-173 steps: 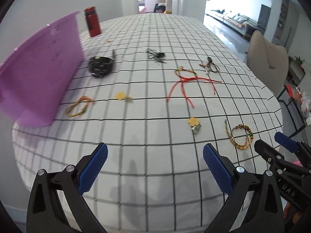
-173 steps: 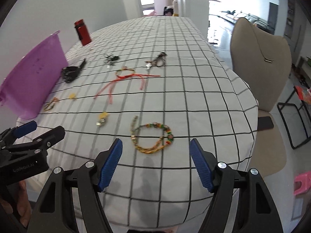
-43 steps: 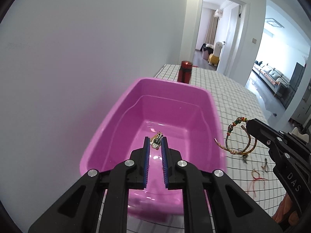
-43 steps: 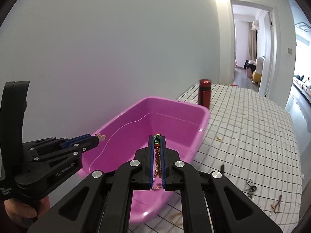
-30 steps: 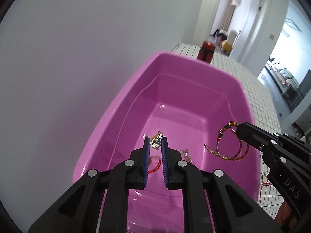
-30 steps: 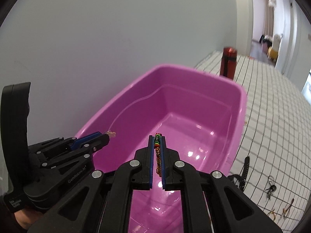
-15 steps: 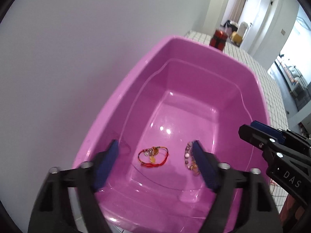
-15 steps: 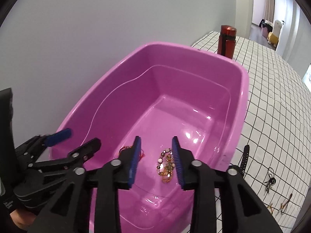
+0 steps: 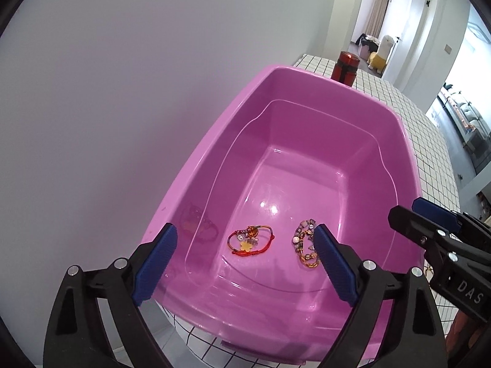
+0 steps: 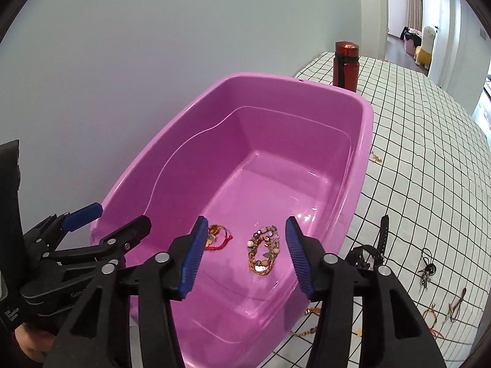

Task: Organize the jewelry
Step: 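Open both tools to release the items into the pink tub, then move both tools back over the jewelry beside the tub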

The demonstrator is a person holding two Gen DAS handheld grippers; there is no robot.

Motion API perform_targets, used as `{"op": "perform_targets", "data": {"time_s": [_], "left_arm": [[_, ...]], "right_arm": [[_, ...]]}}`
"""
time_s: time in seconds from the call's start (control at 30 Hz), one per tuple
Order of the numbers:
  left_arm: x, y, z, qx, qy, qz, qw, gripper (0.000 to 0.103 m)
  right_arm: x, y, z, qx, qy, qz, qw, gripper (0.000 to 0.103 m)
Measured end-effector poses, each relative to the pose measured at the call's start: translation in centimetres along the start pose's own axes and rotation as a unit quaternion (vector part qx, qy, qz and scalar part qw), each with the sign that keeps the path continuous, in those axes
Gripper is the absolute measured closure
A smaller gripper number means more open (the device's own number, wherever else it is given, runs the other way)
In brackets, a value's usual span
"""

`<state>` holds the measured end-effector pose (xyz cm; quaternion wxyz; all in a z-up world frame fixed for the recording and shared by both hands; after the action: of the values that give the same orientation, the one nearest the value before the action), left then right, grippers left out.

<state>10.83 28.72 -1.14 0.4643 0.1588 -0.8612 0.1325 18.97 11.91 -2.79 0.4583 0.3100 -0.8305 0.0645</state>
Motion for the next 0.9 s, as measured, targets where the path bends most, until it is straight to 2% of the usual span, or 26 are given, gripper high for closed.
{"op": "perform_targets", "data": {"time_s": [0.37, 0.63, 0.8, 0.9], "left_arm": [[2.2, 0.2, 1.1, -0.012, -0.019, 0.006, 0.9997, 0.009], [4.3, -0.8, 2.7, -0.051, -0.052, 0.025, 0.9971, 0.007], [5.3, -2.8, 3.6, -0.085, -0.071, 0.049, 0.9926, 0.006], [5.8, -4.6, 4.3, -0.11, -0.08, 0.071, 0.9881, 0.006]], "right_arm": [[2.2, 0.8, 2.0, -0.02, -0.009, 0.004, 1.0, 0.041], [4.9, 0.5, 4.9, -0.053, -0.039, 0.015, 0.998, 0.036], [7.4, -0.6, 7.1, -0.081, -0.074, 0.037, 0.993, 0.034], [9.1, -1.9, 8.8, -0.095, -0.096, 0.068, 0.988, 0.034]]}}
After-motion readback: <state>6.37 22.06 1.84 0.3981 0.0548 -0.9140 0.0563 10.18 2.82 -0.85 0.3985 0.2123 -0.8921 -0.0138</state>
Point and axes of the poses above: each gripper's, at about its wrist camera, not at the fingertips, and x roughly against the way its jaws point, y to its left, z to its underside, the point moved 7 cm from there along -x, roughly the way its jaws point, and after that the axes turned 4 degrees about x, right-handed, at the moved point
